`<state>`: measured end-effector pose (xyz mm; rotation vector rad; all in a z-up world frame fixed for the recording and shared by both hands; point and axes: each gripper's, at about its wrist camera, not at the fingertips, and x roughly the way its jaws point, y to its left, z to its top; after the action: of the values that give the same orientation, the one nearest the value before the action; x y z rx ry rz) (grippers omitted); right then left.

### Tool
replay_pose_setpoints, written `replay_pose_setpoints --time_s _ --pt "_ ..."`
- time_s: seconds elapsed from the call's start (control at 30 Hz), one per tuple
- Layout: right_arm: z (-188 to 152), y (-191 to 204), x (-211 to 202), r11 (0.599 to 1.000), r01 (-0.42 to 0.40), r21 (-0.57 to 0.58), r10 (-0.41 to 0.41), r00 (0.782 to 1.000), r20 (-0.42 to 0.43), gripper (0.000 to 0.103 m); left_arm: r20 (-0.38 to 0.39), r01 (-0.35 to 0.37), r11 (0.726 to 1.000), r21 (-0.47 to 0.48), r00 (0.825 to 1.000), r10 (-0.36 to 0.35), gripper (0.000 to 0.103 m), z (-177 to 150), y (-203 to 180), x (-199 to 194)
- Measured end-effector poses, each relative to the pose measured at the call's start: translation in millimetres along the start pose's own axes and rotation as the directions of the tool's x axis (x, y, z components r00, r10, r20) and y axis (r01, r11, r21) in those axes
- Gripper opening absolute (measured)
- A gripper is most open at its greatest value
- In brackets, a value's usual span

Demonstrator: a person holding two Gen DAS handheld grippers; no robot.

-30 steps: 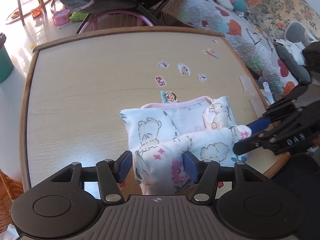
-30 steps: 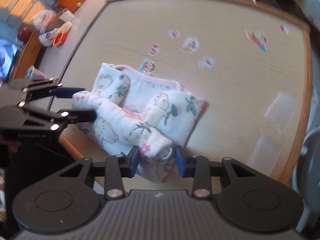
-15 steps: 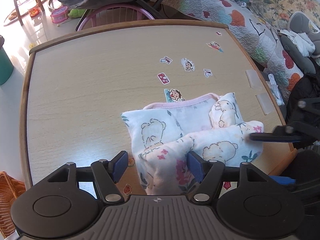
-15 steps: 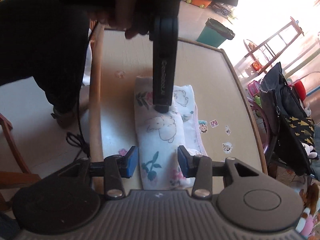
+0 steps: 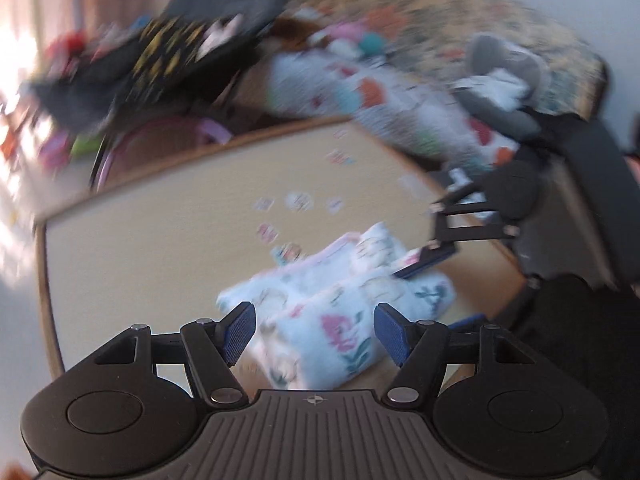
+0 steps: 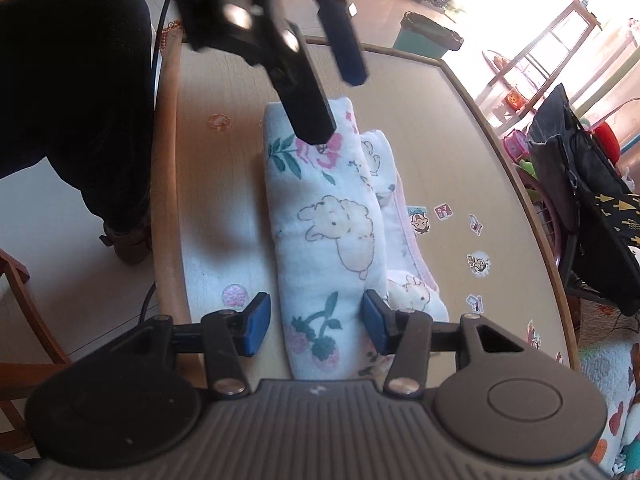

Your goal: Fold clothes

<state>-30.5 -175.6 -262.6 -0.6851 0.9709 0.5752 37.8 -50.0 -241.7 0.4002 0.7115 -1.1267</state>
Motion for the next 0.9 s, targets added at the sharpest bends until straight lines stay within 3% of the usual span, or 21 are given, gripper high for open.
replay_pose_setpoints --time_s 0.07,0.17,0.4,0.5,0.6,0.67,0.8,0.9 --pt "-1 -1 0 1.0 -0.013 0.003 0.013 1.0 -0.001 0.051 0.02 0.031 0.984 0.173 0.999 -0.035 0.068 1 -15 -2" --pt "0 -5 -1 0.999 -0.033 0.003 0.033 0.999 -0.006 0.051 -0.057 0.078 0.935 0.347 0.996 -0.061 0.068 -3 -30 10" --pt "0 -22 -2 0.994 -0.102 0.049 0.102 0.995 0.006 0.05 -0.168 0.104 0.824 0.557 0.986 -0.01 0.068 -17 -42 28" --pt "0 -28 -3 0.99 -0.12 0.077 0.12 0.993 0.012 0.05 -0.19 0.101 0.799 0.593 0.982 0.018 0.065 -19 -42 31" --pt "-1 -27 -4 0.991 -0.106 0.08 0.105 0.994 0.013 0.05 -0.218 0.104 0.793 0.6 0.975 0.037 0.063 -16 -45 35" --pt "-1 -22 -8 0.996 -0.077 0.054 0.076 0.997 0.022 0.05 -0.234 0.111 0.804 0.585 0.971 0.037 0.059 -13 -45 39" --pt "0 0 -14 0.998 0.005 -0.064 -0.002 0.999 0.041 0.051 -0.245 0.13 0.876 0.465 0.969 -0.014 0.049 -2 -32 40" --pt "4 11 -8 0.987 0.057 -0.148 -0.053 0.998 0.027 0.051 -0.26 0.156 0.91 0.383 0.964 -0.055 0.045 7 -20 36"
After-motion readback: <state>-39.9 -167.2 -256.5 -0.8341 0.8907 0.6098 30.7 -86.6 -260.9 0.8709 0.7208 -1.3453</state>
